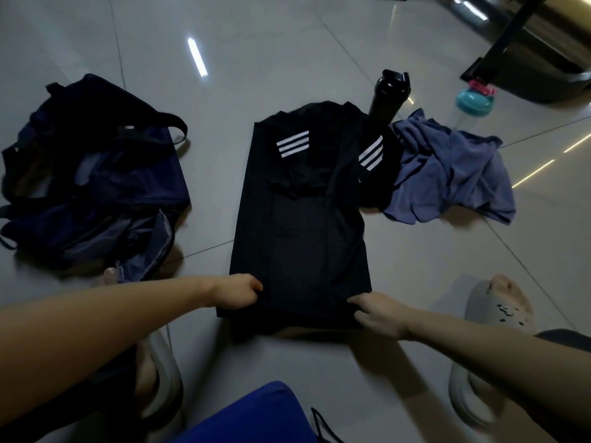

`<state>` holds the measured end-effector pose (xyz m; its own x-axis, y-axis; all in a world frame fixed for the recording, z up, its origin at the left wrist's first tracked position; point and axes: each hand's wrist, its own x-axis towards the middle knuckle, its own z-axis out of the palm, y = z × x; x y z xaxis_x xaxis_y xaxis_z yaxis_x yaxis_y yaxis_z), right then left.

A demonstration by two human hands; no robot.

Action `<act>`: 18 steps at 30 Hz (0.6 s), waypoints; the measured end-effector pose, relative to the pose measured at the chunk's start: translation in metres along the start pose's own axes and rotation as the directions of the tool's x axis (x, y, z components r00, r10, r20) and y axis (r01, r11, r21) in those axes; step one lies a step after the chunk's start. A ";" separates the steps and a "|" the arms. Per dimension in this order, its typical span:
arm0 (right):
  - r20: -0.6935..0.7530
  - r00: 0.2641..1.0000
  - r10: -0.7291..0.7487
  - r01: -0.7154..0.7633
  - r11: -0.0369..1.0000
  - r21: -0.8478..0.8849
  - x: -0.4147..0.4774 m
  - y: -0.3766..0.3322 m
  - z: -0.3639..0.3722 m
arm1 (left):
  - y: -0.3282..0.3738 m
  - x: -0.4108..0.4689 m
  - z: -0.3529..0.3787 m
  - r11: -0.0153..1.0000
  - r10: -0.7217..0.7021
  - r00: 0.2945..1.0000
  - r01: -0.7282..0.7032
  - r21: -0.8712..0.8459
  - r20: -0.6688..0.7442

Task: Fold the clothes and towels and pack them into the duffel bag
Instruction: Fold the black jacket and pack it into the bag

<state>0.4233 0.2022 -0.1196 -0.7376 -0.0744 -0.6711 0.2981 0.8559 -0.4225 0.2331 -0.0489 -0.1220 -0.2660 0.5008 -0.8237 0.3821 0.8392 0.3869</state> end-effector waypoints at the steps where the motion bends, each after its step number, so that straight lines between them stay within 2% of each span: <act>1: -0.006 1.000 -0.012 0.012 1.000 0.002 -0.004 -0.002 0.002 | -0.001 -0.001 0.003 1.000 0.005 1.000 -0.006 -0.031 -0.015; 5: 0.030 0.999 -0.039 0.042 0.992 -0.115 -0.016 -0.015 0.007 | -0.003 -0.009 0.008 0.989 0.097 0.995 -0.101 -0.111 -0.038; 10: 0.018 0.996 -0.089 0.091 0.981 -0.169 -0.025 -0.026 -0.012 | -0.006 -0.016 -0.005 0.979 0.189 0.977 -0.179 0.094 -0.100; 12: 0.013 0.995 -0.096 0.097 0.977 -0.190 -0.028 -0.029 -0.021 | -0.003 -0.020 -0.012 0.977 0.196 0.974 -0.184 0.109 -0.111; 15: 0.014 0.996 -0.083 0.085 0.977 -0.193 -0.028 -0.029 -0.024 | 0.000 -0.027 -0.015 0.971 0.191 0.979 -0.178 0.163 -0.071; 18: 0.119 0.991 -0.054 0.073 0.985 -0.154 -0.027 -0.032 -0.022 | 0.002 -0.029 -0.009 0.974 0.080 0.994 -0.093 0.208 0.073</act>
<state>0.4205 0.1879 -0.0742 -0.6753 -0.1814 -0.7149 0.1469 0.9168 -0.3714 0.2337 -0.0598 -0.0931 -0.1697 0.5493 -0.8182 0.5810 0.7264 0.3671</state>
